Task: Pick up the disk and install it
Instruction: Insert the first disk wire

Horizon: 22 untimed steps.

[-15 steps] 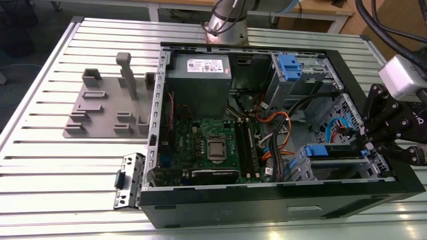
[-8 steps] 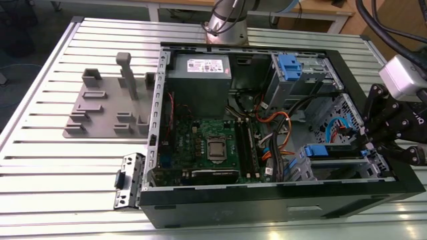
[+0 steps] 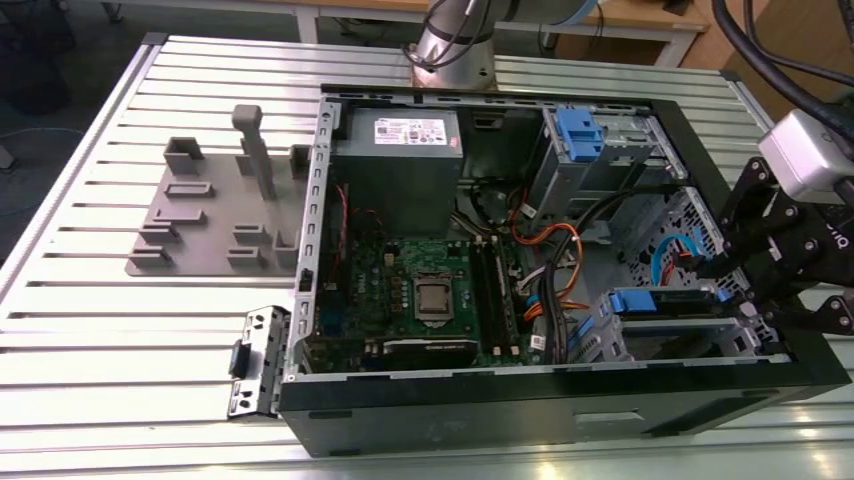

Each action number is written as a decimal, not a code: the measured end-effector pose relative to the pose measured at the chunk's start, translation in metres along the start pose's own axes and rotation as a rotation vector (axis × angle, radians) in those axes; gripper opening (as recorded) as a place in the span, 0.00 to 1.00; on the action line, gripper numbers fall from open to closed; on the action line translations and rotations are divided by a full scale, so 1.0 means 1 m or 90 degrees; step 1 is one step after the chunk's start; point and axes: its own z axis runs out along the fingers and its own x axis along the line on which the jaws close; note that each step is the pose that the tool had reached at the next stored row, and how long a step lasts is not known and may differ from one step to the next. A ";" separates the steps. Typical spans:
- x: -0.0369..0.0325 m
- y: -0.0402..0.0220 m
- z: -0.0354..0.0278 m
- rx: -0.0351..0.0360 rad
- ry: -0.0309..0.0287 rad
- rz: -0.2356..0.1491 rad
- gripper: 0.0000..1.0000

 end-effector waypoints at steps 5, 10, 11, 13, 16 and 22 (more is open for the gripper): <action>0.0000 -0.0002 0.0000 0.0000 0.0002 0.000 0.41; 0.0000 -0.0021 -0.0002 -0.0001 0.0019 0.000 0.41; 0.0000 -0.0029 -0.0002 -0.0001 0.0019 0.000 0.41; 0.0000 -0.0048 -0.0001 -0.0005 0.0018 0.000 0.41; 0.0000 -0.0079 -0.0002 -0.0008 0.0019 0.000 0.41; -0.0001 -0.0137 -0.0001 -0.0014 0.0018 0.000 0.41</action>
